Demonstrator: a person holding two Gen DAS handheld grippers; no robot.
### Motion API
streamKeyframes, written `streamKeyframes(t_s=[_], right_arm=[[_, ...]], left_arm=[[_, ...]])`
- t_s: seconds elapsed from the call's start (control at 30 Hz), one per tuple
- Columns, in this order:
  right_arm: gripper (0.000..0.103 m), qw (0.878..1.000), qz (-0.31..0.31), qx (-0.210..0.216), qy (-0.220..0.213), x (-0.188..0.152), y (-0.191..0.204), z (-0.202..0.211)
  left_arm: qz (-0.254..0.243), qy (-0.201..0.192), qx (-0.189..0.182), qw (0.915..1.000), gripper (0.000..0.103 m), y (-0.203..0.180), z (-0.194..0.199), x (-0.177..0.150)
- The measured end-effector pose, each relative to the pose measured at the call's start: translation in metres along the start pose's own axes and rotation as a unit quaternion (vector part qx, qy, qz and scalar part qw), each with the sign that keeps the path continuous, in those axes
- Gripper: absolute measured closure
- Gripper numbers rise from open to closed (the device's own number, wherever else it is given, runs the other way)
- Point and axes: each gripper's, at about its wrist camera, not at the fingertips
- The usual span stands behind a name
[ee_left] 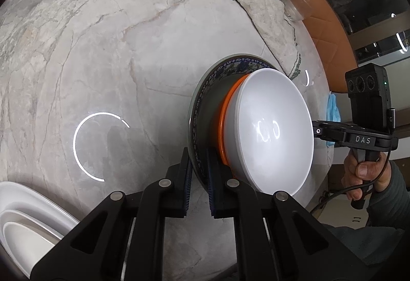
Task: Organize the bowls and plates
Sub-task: 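Lift and carry the nested bowl stack with both tools over the white plates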
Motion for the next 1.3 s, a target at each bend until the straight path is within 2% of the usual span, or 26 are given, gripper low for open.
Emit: streamKeyframes(t_s=[0.4,0.73,1.03,1.3], right_arm=[[0.091,1.0,0.005,-0.003,0.002,0.005,0.013,0.003],[0.091,0.999,0.036,0.0,0.001,0.012,0.053,0.014],[0.091,0.995,0.099,0.02,0.011,0.021,0.129,0.013],[0.091,0.984,0.163,0.052,0.044,0.016,0.218,-0.014]], left_arm=[[0.007,-0.019,0.006,0.9998,0.096,-0.003,0.024,-0.002],[0.027,-0.054,0.007,0.9981,0.096,0.004,0.078,-0.012],[0.065,-0.108,0.016,0.9918,0.096,0.036,0.168,-0.048],[0.104,-0.151,0.052,0.9816,0.096,0.079,0.259,-0.097]])
Point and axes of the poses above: each gripper's, at about its wrist camera, not at the fingertips, and z roughly against the way its jaws point, y to its left, x to its top, and after that the axes turned 1 degree about z, right-handed
